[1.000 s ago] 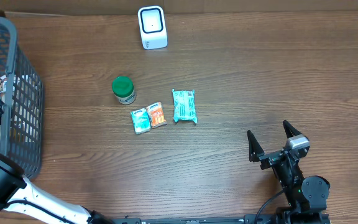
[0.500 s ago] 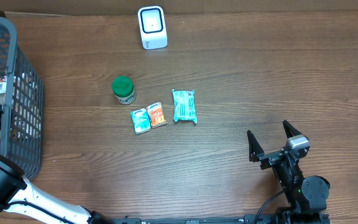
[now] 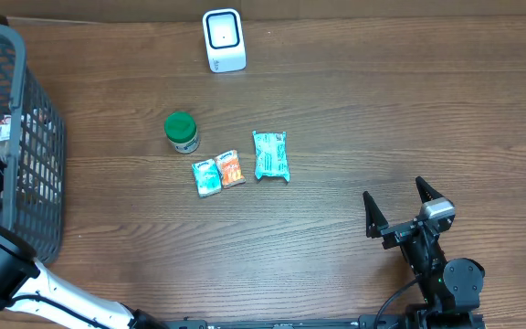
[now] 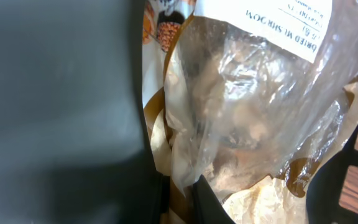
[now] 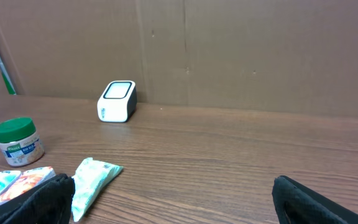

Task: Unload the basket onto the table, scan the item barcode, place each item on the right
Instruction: 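Reach the left gripper into the basket and grasp the dried mushroom bag, then carry the mushroom bag right and lower it onto the table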

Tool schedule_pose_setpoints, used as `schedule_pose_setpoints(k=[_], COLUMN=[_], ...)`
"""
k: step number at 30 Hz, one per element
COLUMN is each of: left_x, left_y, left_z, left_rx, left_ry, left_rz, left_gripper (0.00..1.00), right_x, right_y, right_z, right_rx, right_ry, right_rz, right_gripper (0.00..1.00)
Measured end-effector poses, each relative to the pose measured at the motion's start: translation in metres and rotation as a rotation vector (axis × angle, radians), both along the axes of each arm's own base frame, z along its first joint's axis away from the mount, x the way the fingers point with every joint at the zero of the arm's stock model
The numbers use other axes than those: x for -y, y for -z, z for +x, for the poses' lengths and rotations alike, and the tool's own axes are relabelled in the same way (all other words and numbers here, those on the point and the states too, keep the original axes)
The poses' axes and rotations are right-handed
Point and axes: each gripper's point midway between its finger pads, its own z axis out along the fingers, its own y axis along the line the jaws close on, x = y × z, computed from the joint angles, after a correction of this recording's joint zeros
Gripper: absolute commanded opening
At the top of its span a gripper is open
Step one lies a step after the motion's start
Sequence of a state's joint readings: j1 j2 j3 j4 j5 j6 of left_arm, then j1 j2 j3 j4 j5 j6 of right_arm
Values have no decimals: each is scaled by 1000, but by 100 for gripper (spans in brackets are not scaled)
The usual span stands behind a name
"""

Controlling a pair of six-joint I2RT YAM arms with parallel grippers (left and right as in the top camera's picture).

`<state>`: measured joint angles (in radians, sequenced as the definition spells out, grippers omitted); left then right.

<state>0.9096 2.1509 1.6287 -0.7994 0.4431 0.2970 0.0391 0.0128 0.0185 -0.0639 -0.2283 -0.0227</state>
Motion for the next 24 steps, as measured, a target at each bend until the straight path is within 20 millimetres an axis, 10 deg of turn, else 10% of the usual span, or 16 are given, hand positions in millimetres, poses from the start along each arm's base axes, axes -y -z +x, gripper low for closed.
schedule_pose_setpoints(k=[13,18,24], left_x=[-17,-16,35], left_y=[-84,-179,-327], left_z=[12,19,2], left_rx=[20,188,474], left_ry=[-148,-229,-232], left_rz=[1,58,153], left_gripper=[4,4,4], right_x=[0,0,0], right_y=[0,0,0], right_z=[0,0,0], right_rx=[0,0,0], right_ry=[0,0,0], right_rz=[0,0,0], right_gripper=[100,100,100])
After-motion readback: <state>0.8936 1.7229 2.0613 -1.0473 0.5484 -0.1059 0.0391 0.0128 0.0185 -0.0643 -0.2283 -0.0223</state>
